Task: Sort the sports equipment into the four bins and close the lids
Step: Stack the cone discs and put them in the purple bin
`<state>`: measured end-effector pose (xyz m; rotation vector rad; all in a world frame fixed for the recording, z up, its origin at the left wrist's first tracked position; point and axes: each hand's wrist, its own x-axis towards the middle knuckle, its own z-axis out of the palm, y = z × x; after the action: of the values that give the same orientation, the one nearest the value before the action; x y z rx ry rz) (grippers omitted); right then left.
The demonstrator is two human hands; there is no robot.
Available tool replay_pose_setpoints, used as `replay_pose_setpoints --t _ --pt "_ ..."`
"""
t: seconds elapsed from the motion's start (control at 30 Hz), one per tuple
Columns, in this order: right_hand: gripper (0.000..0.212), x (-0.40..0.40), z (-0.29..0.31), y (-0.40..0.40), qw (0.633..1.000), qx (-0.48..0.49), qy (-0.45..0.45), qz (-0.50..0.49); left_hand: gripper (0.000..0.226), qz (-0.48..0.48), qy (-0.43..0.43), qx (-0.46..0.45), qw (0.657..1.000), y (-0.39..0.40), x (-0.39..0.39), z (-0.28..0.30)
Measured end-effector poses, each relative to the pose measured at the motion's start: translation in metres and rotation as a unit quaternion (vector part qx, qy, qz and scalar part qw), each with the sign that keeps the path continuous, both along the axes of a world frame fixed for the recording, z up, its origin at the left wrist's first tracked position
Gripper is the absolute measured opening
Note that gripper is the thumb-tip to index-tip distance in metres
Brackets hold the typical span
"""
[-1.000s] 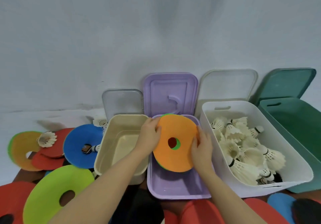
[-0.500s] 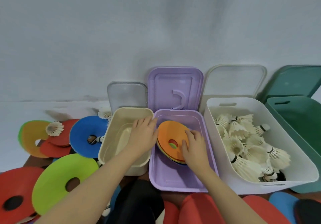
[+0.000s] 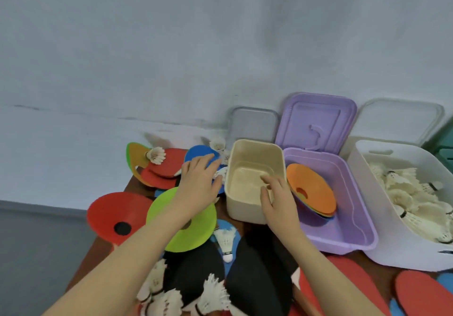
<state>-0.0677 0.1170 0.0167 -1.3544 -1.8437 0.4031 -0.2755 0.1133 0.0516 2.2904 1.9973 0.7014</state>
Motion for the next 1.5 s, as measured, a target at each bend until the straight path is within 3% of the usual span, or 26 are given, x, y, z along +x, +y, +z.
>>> replay_pose_setpoints --t 0.2,0.3,0.57,0.63,0.73,0.87,1.13,1.33,1.5 --pt "0.027 -0.079 -0.02 -0.037 0.998 -0.023 -0.015 0.051 0.05 0.061 0.002 -0.011 0.998 -0.042 -0.099 -0.02" --pt "0.035 -0.114 -0.042 -0.053 0.994 -0.059 -0.062 0.071 0.061 0.109 0.016 -0.033 0.993 -0.063 -0.147 -0.041" --pt "0.064 -0.154 -0.082 -0.072 0.935 -0.255 -0.238 -0.067 0.079 0.321 0.003 -0.219 0.922 -0.099 -0.212 -0.082" --pt "0.065 -0.156 -0.088 -0.072 0.923 -0.265 -0.267 -0.082 0.074 0.315 -0.056 -0.236 0.917 -0.099 -0.219 -0.092" --pt "0.065 -0.159 -0.092 -0.068 0.921 -0.261 -0.271 -0.1 0.062 0.236 -0.221 -0.186 0.928 -0.1 -0.223 -0.097" --pt "0.068 -0.162 -0.094 -0.054 0.913 -0.279 -0.271 -0.126 0.058 0.165 -0.27 -0.102 0.943 -0.1 -0.22 -0.086" --pt "0.057 -0.16 -0.097 -0.039 0.932 -0.288 -0.12 -0.186 0.051 0.115 -0.292 -0.078 0.946 -0.089 -0.218 -0.09" --pt "0.027 -0.156 -0.094 -0.038 0.951 -0.253 -0.03 -0.173 0.049 0.097 -0.315 -0.049 0.943 -0.082 -0.212 -0.096" --pt "0.016 -0.156 -0.077 -0.05 0.96 -0.224 0.116 -0.124 0.05 0.076 -0.299 -0.079 0.948 -0.075 -0.209 -0.103"
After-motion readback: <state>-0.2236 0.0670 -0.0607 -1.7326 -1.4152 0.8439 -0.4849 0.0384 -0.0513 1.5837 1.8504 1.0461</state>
